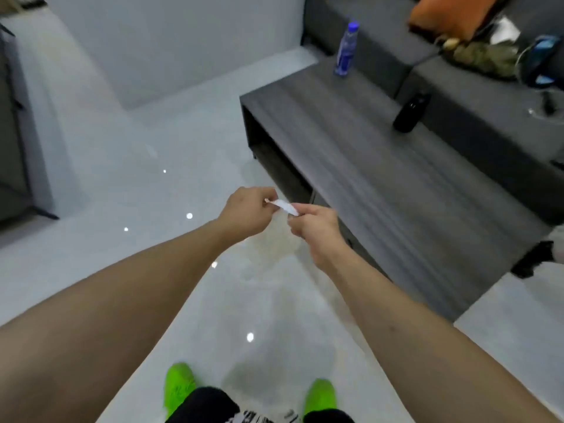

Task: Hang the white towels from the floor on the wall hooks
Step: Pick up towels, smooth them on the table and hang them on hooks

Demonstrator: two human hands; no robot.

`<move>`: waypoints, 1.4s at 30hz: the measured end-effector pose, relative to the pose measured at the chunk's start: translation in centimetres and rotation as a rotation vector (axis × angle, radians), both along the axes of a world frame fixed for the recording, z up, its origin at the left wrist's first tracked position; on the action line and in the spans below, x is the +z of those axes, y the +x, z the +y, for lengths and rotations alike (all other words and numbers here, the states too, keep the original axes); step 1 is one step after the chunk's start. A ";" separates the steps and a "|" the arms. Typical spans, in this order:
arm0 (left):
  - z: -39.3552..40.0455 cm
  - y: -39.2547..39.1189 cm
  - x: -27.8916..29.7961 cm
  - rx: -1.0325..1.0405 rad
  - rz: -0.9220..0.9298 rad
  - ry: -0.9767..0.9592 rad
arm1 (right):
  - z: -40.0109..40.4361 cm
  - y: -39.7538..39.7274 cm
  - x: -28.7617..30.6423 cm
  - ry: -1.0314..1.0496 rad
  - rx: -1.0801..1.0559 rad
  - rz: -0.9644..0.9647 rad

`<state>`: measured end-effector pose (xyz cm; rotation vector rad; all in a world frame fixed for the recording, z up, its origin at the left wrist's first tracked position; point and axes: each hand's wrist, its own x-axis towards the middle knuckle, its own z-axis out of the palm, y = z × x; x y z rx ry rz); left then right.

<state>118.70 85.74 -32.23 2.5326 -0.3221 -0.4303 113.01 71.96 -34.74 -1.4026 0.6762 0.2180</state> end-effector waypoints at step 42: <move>-36.7 19.5 28.4 -0.082 0.073 -0.550 | -39.9 22.5 31.6 -0.124 0.051 -0.661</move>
